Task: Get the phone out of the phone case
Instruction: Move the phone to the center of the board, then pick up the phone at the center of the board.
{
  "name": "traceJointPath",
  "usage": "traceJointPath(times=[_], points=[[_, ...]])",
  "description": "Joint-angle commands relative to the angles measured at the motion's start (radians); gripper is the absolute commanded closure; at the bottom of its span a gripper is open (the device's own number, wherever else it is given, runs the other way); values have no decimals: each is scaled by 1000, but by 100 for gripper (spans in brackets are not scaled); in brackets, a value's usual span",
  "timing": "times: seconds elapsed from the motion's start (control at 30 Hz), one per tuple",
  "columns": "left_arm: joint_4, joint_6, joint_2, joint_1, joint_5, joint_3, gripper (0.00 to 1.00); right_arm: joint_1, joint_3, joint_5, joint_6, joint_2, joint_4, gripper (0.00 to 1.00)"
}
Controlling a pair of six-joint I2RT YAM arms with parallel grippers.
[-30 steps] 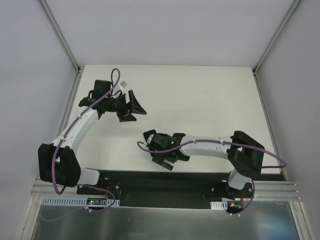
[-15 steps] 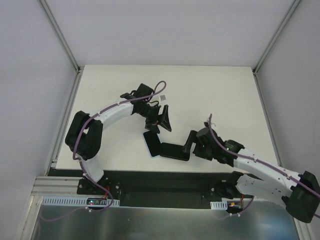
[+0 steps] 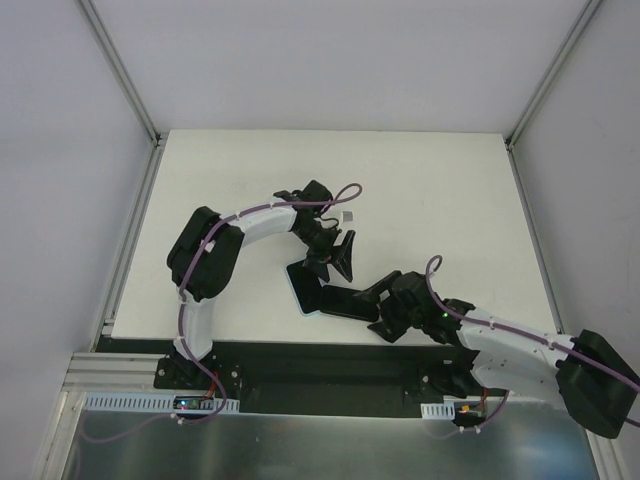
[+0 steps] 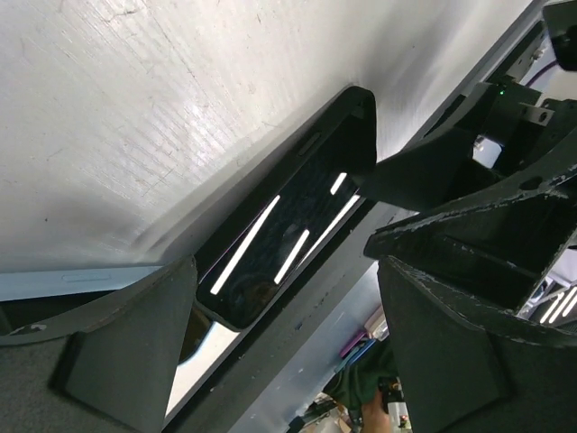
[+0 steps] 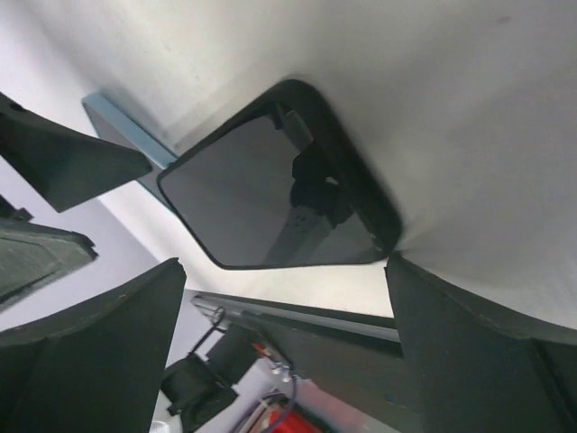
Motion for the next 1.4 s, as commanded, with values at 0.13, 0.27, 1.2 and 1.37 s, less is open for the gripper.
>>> traceJointPath(times=[0.13, 0.27, 1.2, 1.37], points=[[-26, 26, 51, -6, 27, 62, 20, 37, -41, 16, 212, 172, 330, 4], [-24, 21, 46, -3, 21, 53, 20, 5, -38, 91, 162, 157, 324, 4], [25, -54, 81, 23, 67, 67, 20, -12, -64, 216, 108, 49, 339, 4], [39, -73, 69, 26, 78, 57, 20, 54, -101, 243, 203, 276, 656, 2]])
